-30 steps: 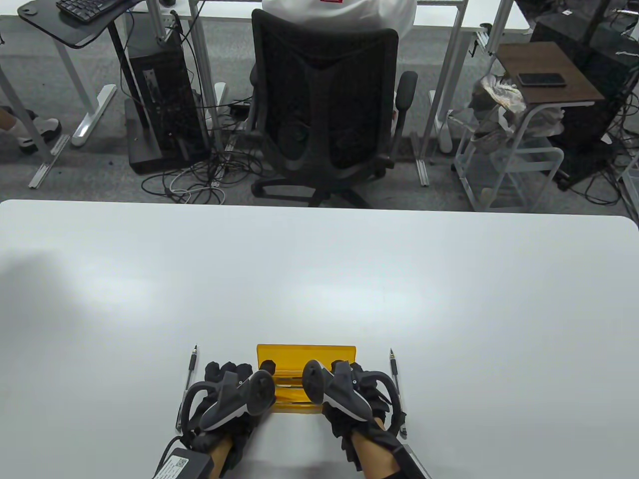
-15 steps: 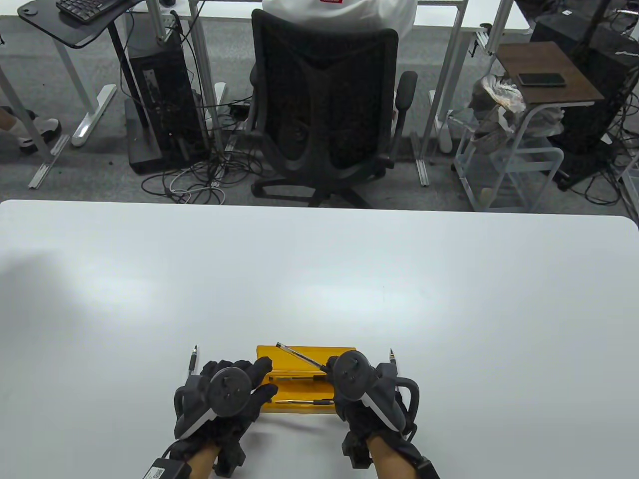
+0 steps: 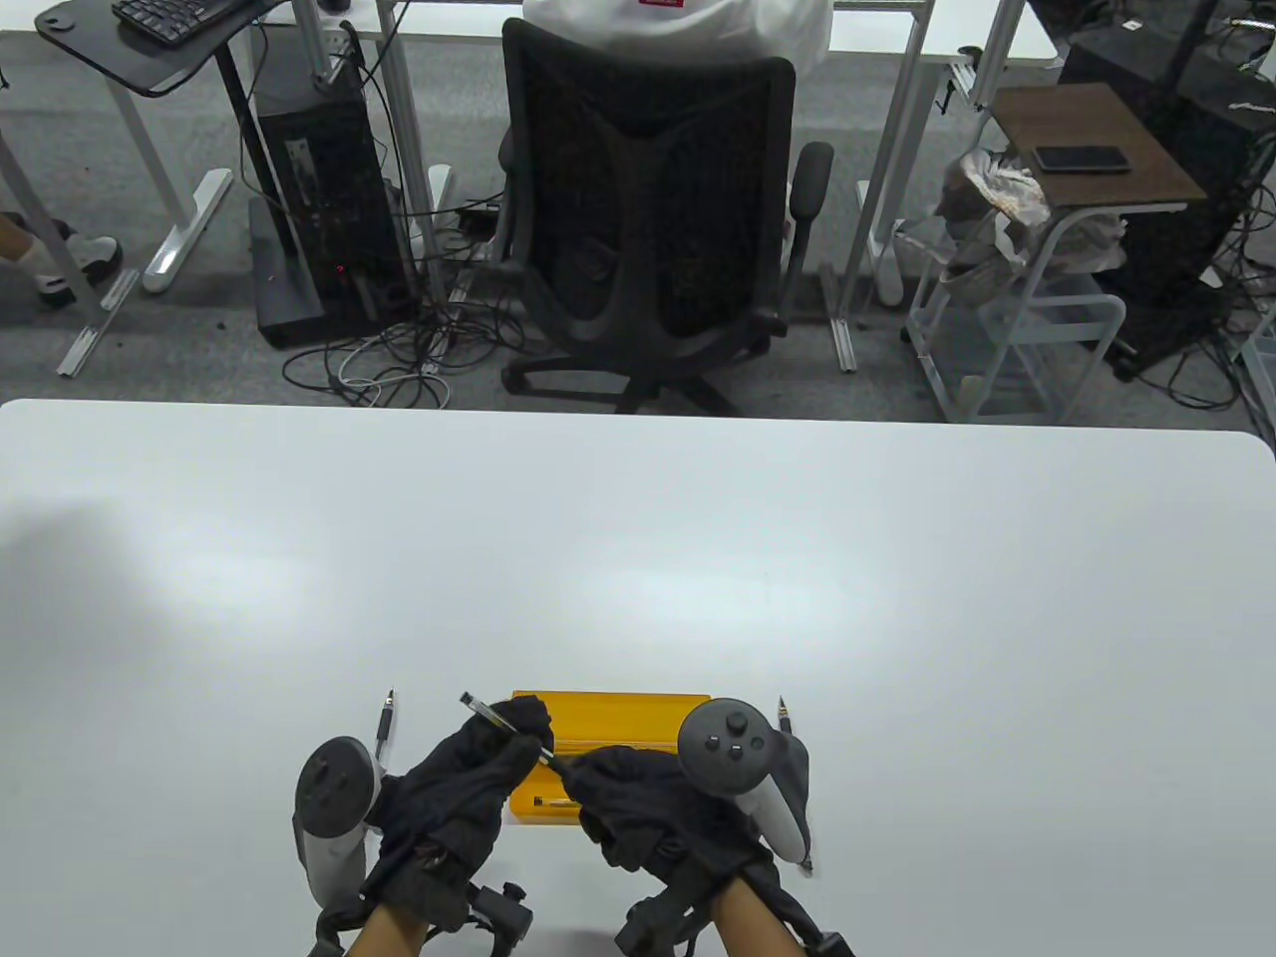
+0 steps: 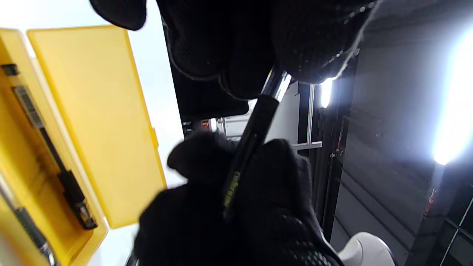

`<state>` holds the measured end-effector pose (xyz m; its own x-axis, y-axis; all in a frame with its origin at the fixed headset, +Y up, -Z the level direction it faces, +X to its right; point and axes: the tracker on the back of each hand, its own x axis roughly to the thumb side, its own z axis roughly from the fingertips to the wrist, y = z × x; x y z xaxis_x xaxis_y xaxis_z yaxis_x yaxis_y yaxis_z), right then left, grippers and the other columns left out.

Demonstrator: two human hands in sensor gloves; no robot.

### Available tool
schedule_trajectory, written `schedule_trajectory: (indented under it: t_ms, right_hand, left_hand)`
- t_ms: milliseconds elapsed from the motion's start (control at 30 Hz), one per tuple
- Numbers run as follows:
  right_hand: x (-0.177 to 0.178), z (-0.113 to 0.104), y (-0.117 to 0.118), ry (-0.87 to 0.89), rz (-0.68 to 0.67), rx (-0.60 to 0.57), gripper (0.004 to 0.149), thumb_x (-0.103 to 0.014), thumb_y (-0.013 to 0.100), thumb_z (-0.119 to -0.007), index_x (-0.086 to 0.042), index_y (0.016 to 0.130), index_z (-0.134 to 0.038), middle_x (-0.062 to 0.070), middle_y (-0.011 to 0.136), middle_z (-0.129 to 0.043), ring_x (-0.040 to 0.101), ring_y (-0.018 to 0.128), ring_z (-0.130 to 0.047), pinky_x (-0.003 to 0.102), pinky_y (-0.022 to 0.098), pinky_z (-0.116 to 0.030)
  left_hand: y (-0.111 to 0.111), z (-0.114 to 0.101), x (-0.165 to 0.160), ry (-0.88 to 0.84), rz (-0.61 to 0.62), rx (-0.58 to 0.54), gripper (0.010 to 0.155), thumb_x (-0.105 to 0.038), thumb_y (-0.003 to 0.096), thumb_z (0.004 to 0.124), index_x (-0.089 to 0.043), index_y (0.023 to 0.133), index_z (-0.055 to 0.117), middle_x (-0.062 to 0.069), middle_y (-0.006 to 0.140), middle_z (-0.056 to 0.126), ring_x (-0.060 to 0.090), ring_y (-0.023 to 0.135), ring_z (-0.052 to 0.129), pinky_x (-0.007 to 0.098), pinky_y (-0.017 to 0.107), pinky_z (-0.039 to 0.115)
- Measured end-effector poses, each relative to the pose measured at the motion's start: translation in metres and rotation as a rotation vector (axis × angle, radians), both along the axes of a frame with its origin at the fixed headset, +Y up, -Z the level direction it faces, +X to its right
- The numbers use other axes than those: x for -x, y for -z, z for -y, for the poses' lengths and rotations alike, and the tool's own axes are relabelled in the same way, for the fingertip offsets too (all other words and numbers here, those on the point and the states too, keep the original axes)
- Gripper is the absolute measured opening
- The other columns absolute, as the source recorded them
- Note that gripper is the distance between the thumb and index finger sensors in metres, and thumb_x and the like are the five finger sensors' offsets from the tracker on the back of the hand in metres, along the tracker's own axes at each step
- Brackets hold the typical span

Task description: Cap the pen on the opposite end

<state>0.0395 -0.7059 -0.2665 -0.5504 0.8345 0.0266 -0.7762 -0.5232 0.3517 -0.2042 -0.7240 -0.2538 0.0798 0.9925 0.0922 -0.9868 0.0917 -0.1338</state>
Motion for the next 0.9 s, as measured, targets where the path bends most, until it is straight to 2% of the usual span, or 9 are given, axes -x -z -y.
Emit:
schedule_trajectory:
  t_ms: [167, 267, 400, 500, 533, 567, 600, 733, 900]
  right_hand:
    - [0.002, 0.002, 0.001, 0.016, -0.063, 0.024, 0.048, -0.034, 0.044, -0.072, -0.014, 0.085, -0.086, 0.008, 0.059, -0.101, 0.019, 0.038, -0.101, 0.038, 0.03, -0.086]
    - [0.002, 0.0, 0.001, -0.076, -0.018, -0.005, 0.047, -0.036, 0.041, -0.071, -0.015, 0.079, -0.09, 0.007, 0.054, -0.103, 0.015, 0.031, -0.102, 0.035, 0.026, -0.087]
    - [0.007, -0.002, -0.001, -0.099, -0.025, -0.025, 0.047, -0.037, 0.041, -0.07, -0.013, 0.075, -0.093, 0.005, 0.048, -0.104, 0.012, 0.025, -0.102, 0.033, 0.022, -0.088]
    - [0.01, -0.011, -0.002, -0.084, -0.009, -0.083, 0.047, -0.034, 0.041, -0.073, -0.006, 0.072, -0.096, 0.009, 0.043, -0.104, 0.014, 0.021, -0.101, 0.034, 0.019, -0.088]
    - [0.004, -0.014, -0.004, -0.273, 0.052, -0.104, 0.047, -0.035, 0.04, -0.073, -0.01, 0.072, -0.096, 0.007, 0.043, -0.105, 0.013, 0.022, -0.101, 0.033, 0.021, -0.088]
    - [-0.008, -0.016, -0.002, -0.362, 0.051, -0.179, 0.047, -0.038, 0.04, -0.072, -0.013, 0.073, -0.095, 0.003, 0.044, -0.104, 0.01, 0.022, -0.101, 0.03, 0.022, -0.089]
    - [-0.02, -0.017, 0.002, -0.351, 0.095, -0.215, 0.047, -0.038, 0.04, -0.073, -0.013, 0.073, -0.095, 0.003, 0.044, -0.104, 0.01, 0.022, -0.101, 0.03, 0.021, -0.089]
    - [-0.045, -0.011, 0.012, -0.135, 0.239, -0.133, 0.047, -0.041, 0.04, -0.081, -0.009, 0.072, -0.095, 0.005, 0.041, -0.104, 0.012, 0.02, -0.1, 0.033, 0.02, -0.087]
    - [-0.043, -0.005, 0.008, -0.273, 0.225, -0.171, 0.046, -0.039, 0.039, -0.081, -0.016, 0.077, -0.093, 0.005, 0.05, -0.103, 0.016, 0.029, -0.101, 0.035, 0.026, -0.087]
  left_hand:
    - [-0.001, 0.001, 0.001, -0.011, -0.038, 0.009, 0.05, -0.032, 0.0505, 0.086, -0.021, 0.098, 0.075, 0.007, 0.092, 0.09, 0.029, 0.083, 0.083, 0.068, 0.073, 0.05]
    - [-0.002, -0.005, -0.003, 0.0, -0.011, -0.015, 0.05, -0.028, 0.0509, 0.084, -0.018, 0.098, 0.072, 0.009, 0.09, 0.093, 0.029, 0.081, 0.088, 0.064, 0.074, 0.054]
    - [-0.001, -0.015, -0.003, 0.204, -0.089, -0.125, 0.052, -0.031, 0.0494, 0.082, -0.013, 0.097, 0.071, 0.007, 0.081, 0.098, 0.025, 0.07, 0.094, 0.06, 0.071, 0.061]
    - [-0.001, -0.018, 0.0, 0.219, -0.144, -0.133, 0.053, -0.032, 0.0503, 0.079, -0.01, 0.097, 0.069, 0.008, 0.079, 0.097, 0.025, 0.065, 0.094, 0.059, 0.068, 0.063]
    - [-0.001, -0.023, 0.019, 0.177, -0.316, -0.147, 0.052, -0.028, 0.0508, 0.081, -0.008, 0.097, 0.069, 0.011, 0.08, 0.096, 0.029, 0.065, 0.092, 0.061, 0.068, 0.061]
    - [0.001, -0.024, 0.04, 0.225, -0.396, -0.159, 0.052, -0.029, 0.0515, 0.08, -0.007, 0.098, 0.068, 0.011, 0.08, 0.096, 0.028, 0.064, 0.093, 0.06, 0.067, 0.062]
    - [0.002, -0.02, 0.053, 0.241, -0.442, -0.15, 0.053, -0.03, 0.0517, 0.081, -0.005, 0.097, 0.07, 0.012, 0.077, 0.098, 0.028, 0.061, 0.094, 0.06, 0.066, 0.062]
    - [0.002, -0.007, 0.061, 0.156, -0.371, -0.101, 0.053, -0.031, 0.0515, 0.086, -0.005, 0.097, 0.074, 0.012, 0.077, 0.1, 0.029, 0.062, 0.094, 0.062, 0.069, 0.06]
    - [0.004, -0.008, 0.05, 0.291, -0.298, -0.151, 0.053, -0.032, 0.0504, 0.089, -0.006, 0.095, 0.077, 0.013, 0.075, 0.099, 0.03, 0.064, 0.092, 0.063, 0.069, 0.058]
